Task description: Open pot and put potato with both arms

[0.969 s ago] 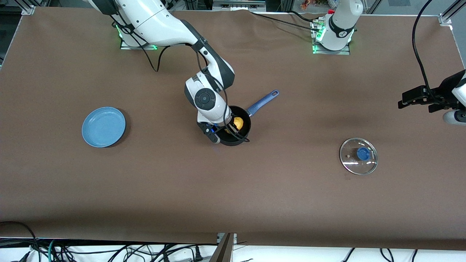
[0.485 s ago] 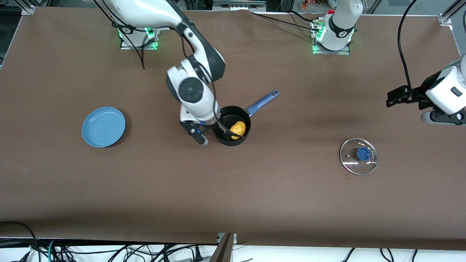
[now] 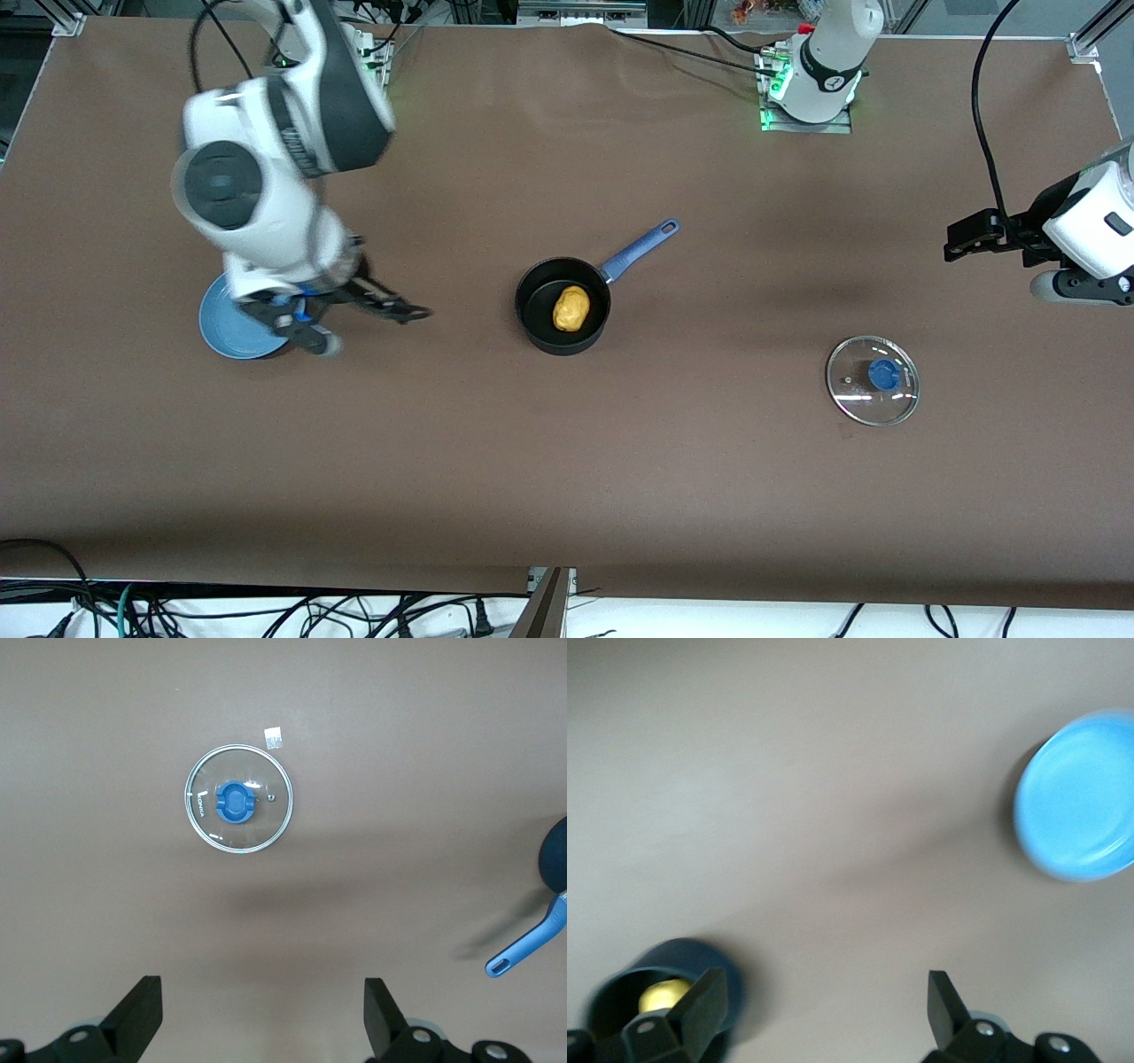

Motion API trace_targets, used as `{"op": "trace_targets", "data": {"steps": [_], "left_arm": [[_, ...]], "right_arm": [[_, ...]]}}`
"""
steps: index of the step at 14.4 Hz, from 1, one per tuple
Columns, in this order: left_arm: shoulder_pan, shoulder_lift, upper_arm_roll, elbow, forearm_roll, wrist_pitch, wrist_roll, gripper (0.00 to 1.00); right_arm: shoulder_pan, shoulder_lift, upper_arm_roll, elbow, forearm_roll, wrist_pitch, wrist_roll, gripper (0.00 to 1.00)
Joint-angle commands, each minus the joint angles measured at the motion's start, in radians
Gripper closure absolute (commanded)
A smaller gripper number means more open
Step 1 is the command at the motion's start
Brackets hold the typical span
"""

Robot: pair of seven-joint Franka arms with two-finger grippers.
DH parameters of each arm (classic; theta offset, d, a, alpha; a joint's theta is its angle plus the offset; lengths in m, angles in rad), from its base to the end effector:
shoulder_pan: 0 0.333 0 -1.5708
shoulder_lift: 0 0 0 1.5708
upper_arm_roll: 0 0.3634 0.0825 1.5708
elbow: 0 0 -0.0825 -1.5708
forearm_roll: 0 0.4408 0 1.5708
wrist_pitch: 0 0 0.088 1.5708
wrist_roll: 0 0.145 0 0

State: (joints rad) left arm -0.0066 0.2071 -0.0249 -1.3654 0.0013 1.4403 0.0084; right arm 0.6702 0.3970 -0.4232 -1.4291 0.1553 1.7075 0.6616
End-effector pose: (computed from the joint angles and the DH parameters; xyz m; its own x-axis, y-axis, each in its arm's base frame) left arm 0.6642 -0.0190 0.5981 0.9905 -0.0396 -0.1317 -0.0393 -0.9992 0.0049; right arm 0.6910 0.2405 0.4702 0.9108 -0.4084 -0.0612 -0.4052 -0.9124 0.0577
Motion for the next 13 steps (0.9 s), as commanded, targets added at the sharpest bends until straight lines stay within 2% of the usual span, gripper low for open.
{"op": "trace_targets", "data": {"steps": [1,4,6,7,8,10,11,13], "left_arm": [[0.004,-0.003,-0.004,0.011,-0.011,-0.015,-0.002,0.0],[0.005,-0.002,-0.004,0.011,-0.011,-0.015,-0.002,0.0],[0.004,-0.002,-0.004,0.011,-0.011,-0.015,-0.002,0.0],[0.004,-0.002,-0.004,0.011,-0.011,-0.015,-0.002,0.0],[0.004,-0.003,-0.003,0.011,-0.011,-0.015,-0.002,0.0],[0.004,-0.002,-0.003,0.011,-0.009,-0.015,-0.002,0.0],[0.004,-0.002,-0.003,0.011,-0.011,-0.014,-0.002,0.0],[0.004,-0.002,-0.003,0.011,-0.009,-0.014,-0.002,0.0]], "right_arm": [[-0.024,-0.052,-0.054,-0.031,-0.008,-0.064,-0.254,0.0],[-0.229,-0.112,0.019,-0.039,-0.003,-0.161,-0.524,0.0],[-0.364,-0.13,0.076,-0.04,-0.032,-0.152,-0.695,0.0],[-0.426,-0.147,0.113,-0.04,-0.037,-0.147,-0.727,0.0],[-0.481,-0.171,0.183,-0.042,-0.057,-0.144,-0.747,0.0],[-0.617,-0.243,0.346,-0.111,-0.179,-0.114,-0.748,0.0],[-0.656,-0.288,0.392,-0.17,-0.178,-0.073,-0.737,0.0],[-0.672,-0.368,0.394,-0.296,-0.172,0.009,-0.729,0.0]]}}
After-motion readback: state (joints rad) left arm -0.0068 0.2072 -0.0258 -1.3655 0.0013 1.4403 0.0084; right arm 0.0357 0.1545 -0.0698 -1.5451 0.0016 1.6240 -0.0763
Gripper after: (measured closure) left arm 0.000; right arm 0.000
